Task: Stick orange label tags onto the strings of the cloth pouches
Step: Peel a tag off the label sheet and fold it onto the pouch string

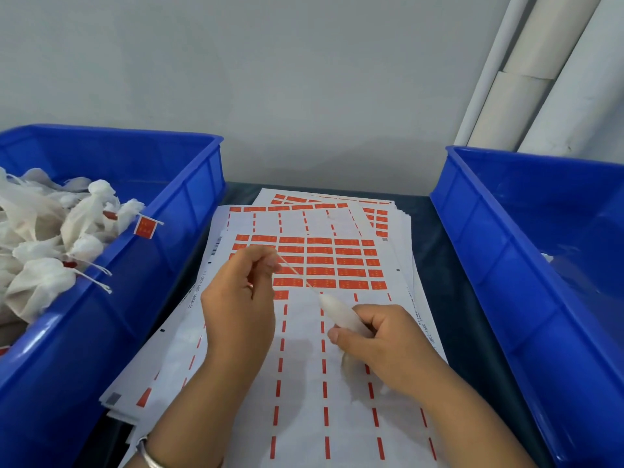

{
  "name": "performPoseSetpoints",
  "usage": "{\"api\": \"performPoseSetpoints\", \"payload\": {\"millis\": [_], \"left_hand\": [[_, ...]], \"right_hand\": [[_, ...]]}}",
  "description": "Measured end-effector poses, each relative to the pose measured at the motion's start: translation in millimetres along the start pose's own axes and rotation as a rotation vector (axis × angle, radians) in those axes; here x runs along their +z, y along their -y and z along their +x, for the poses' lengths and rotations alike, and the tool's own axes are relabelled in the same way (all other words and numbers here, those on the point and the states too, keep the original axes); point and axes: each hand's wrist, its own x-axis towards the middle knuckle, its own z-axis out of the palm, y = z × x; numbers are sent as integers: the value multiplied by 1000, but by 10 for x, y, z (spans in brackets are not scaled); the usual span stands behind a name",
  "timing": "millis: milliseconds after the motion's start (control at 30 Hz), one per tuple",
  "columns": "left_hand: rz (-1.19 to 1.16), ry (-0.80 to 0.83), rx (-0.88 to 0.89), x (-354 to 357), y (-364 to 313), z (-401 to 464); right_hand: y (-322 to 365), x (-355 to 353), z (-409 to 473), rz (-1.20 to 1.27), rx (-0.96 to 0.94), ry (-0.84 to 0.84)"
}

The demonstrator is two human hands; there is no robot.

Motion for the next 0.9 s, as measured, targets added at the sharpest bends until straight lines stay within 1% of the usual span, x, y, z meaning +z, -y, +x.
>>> {"api": "performPoseSetpoints", "payload": {"millis": [100, 167, 267, 300, 400, 567, 700, 800, 900], "left_hand": [[31, 22, -152, 58, 69, 27], [74, 56, -203, 87, 119, 40], [125, 152, -224, 113, 142, 29], [139, 191, -224, 121, 139, 20], [169, 280, -215, 140, 128, -5], [215, 494, -140, 153, 136, -40], [291, 685, 9, 149, 105, -85], [328, 825, 93, 158, 65, -120], [313, 889, 174, 153, 18, -170]], "right_hand": [[-11, -36, 3, 115, 33, 56], [-18, -59, 4, 345, 49, 98], [-40, -114, 21, 832, 105, 126], [-57, -134, 38, 954, 118, 119], [-89, -161, 76, 1142, 163, 27], [-126, -155, 116, 1167, 224, -169], [-130, -158, 119, 1102, 199, -230], [-130, -125, 113, 970, 178, -284], [-152, -65, 111, 710, 138, -334]]}}
